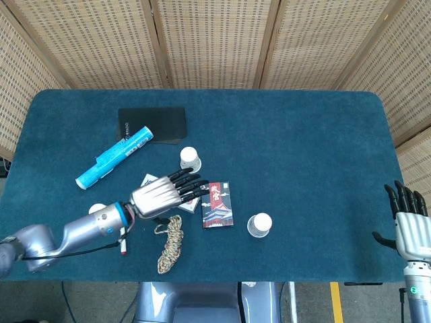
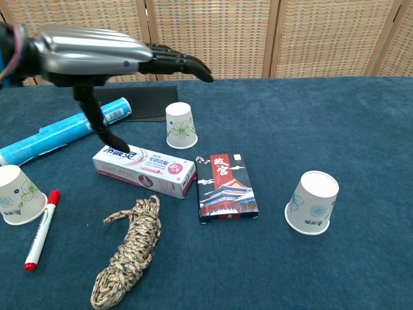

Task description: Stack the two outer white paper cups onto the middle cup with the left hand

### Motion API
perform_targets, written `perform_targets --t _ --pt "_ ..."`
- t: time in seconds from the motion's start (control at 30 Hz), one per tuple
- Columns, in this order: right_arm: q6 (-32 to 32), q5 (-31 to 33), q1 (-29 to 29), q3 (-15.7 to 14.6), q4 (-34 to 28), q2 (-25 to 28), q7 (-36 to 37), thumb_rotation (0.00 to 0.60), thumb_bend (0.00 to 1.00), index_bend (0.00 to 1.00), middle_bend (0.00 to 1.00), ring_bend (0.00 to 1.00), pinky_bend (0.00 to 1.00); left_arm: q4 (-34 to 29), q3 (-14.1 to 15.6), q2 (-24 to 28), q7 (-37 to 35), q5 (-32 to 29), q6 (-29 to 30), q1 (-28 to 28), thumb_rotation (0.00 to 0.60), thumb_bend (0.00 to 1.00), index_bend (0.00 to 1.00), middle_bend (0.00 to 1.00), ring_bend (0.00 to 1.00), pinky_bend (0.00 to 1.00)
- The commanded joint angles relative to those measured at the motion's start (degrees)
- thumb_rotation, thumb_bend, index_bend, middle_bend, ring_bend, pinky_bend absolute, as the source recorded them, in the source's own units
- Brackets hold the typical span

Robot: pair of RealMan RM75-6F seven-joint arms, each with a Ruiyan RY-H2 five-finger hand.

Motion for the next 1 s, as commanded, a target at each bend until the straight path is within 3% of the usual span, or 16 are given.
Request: perform_targets --t 0.03,0.17,0.53,0.9,1.0 --pt "-0.54 0.61 0.33 0.33 0.35 0.12 0.12 0.600 0.00 0.00 0.00 0.00 0.00 3.30 -3.34 -6.67 2.50 -2.84 -8.37 -8.43 0.600 0.00 0.00 0.00 0.00 0.00" --pt "-1.03 1.52 0.64 0.61 1.15 -0.13 -0.52 0.600 0.00 0.00 0.00 0.00 0.00 7.53 -5.06 -13.06 3.87 -6.55 -12.41 -13.55 0.600 0.00 0.00 0.00 0.00 0.00" --pt "-0.43 2.47 0.07 0.85 1.32 0.41 0.26 0.600 0.00 0.00 0.00 0.00 0.00 19.81 -5.12 -26.57 6.81 -11.19 -18.00 -23.52 0.600 0.00 0.00 0.00 0.00 0.00" --pt "0.39 2.64 -0.57 0.56 1.52 0.30 -0.11 0.600 0.00 0.00 0.00 0.00 0.00 28.71 -3.72 -34.25 5.67 -12.28 -18.64 -29.29 0.600 0.00 0.00 0.00 0.00 0.00" --pt "0.59 2.91 -0.73 0.72 1.63 0.38 0.13 0.600 0.00 0.00 0.00 0.00 0.00 31.81 -3.11 -37.34 4.92 -12.23 -18.45 -31.06 0.600 0.06 0.12 0.05 0.04 0.06"
